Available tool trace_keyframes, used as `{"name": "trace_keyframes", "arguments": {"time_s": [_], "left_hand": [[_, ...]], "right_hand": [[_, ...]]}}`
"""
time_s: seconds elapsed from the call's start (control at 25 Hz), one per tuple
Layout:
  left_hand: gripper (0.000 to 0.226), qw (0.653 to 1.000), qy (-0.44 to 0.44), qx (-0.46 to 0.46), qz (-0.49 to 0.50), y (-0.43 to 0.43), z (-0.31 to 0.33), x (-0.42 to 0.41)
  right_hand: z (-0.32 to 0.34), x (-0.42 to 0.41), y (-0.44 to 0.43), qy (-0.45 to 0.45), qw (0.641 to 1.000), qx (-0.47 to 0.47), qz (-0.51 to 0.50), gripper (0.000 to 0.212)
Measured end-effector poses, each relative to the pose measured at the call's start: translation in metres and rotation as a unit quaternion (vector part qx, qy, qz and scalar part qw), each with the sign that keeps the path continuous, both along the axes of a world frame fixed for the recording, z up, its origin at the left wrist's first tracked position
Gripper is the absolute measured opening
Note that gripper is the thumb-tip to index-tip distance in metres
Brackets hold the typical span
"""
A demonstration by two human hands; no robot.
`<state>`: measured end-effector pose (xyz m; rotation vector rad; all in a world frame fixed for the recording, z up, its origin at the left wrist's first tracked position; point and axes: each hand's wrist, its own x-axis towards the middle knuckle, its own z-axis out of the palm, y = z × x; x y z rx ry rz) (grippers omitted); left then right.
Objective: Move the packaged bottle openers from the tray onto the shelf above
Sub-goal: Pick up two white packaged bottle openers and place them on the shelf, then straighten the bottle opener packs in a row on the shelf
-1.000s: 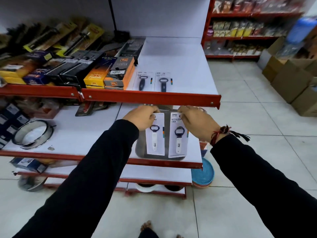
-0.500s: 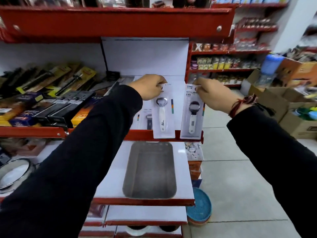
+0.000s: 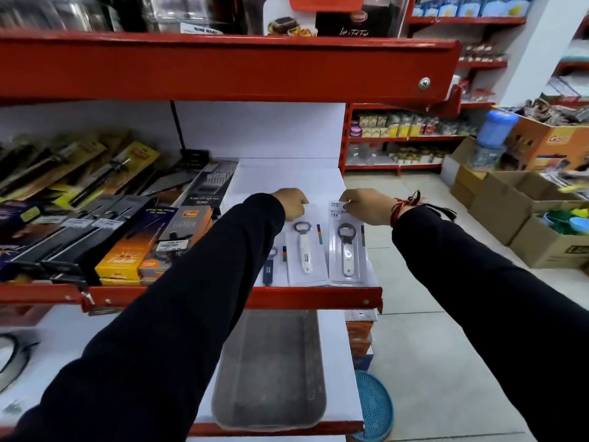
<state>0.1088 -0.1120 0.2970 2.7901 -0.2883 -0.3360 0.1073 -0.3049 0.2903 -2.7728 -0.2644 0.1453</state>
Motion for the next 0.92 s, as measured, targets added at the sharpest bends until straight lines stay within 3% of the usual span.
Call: {"name": "trace_keyframes", "arguments": {"time_s": [0.16, 0.4, 0.56, 0.72, 0.92], "left_hand": [[0.047, 0.999, 0.028, 0.021, -0.015, 0.000, -0.022, 0.008], [0.045, 0.996, -0.032, 0.077, -0.040, -0.005, -0.040, 0.003], [0.042, 0.994, -0.061, 0.068, -0.055, 0.004, -0.039, -0.010], [0.043, 0.992, -0.088, 0.074, -0.050, 0.029, -0.017, -0.029], [0.050, 0.984, -0.010, 0.174, -0.034, 0.078, 0.014, -0.055]], "right_hand": [[-0.022, 0.007, -0.004, 0.015, 0.999, -0.009, 0.028, 0.031], [-0.034, -0.002, -0.003, -0.023, 1.000, 0.004, 0.008, 0.027], [-0.032, -0.016, 0.000, -0.079, 0.997, -0.001, -0.012, 0.027], [-0.015, -0.028, 0.008, -0.072, 0.997, 0.032, 0.005, 0.024], [-0.002, -0.043, 0.044, -0.021, 0.996, 0.027, 0.087, 0.033]]}}
